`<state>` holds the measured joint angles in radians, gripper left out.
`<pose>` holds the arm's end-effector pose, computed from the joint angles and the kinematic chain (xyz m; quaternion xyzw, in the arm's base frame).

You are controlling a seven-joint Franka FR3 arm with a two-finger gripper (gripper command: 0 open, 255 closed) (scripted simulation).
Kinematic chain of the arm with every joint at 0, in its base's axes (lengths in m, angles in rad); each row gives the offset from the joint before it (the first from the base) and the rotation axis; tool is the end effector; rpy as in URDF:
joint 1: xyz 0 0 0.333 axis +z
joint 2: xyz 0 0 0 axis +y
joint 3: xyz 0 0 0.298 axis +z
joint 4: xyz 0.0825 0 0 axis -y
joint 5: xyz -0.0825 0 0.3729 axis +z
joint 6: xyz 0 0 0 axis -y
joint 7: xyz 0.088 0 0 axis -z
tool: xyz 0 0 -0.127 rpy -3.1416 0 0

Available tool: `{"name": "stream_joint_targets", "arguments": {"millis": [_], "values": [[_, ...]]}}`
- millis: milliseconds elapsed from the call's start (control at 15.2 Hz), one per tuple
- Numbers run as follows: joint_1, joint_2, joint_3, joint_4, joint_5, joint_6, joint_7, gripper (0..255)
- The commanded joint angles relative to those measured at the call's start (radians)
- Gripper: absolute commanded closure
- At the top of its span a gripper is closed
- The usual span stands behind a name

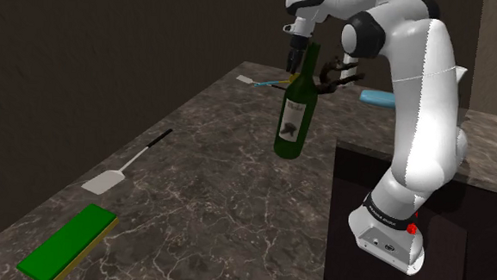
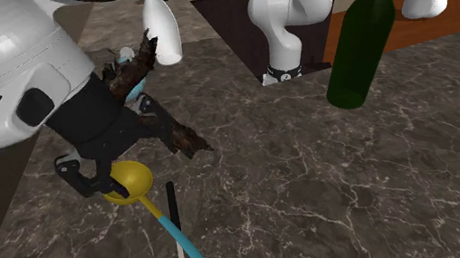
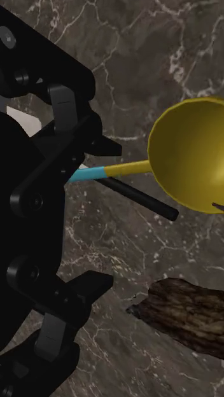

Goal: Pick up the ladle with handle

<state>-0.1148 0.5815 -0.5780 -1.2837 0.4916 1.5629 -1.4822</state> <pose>0.5877 -0.3096 0.4039 -0.9151 -0.3786 -0.0289 0.1359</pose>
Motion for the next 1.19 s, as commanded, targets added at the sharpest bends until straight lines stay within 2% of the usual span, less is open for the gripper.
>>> {"name": "stream_joint_targets", "arguments": {"millis": [0, 66, 660, 726, 1122], "values": [[-0.066, 0.126, 0.039, 0.169, 0.042, -0.071, -0.030, 0], [-0.098, 0.182, 0.056, 0.261, 0.058, -0.104, -0.035, 0], [-0.078, 0.189, 0.060, 0.166, 0.061, -0.012, -0.063, 0], [-0.079, 0.190, 0.060, 0.169, 0.061, -0.014, -0.064, 255], [-0.077, 0.188, 0.059, 0.165, 0.061, -0.012, -0.064, 255]]}}
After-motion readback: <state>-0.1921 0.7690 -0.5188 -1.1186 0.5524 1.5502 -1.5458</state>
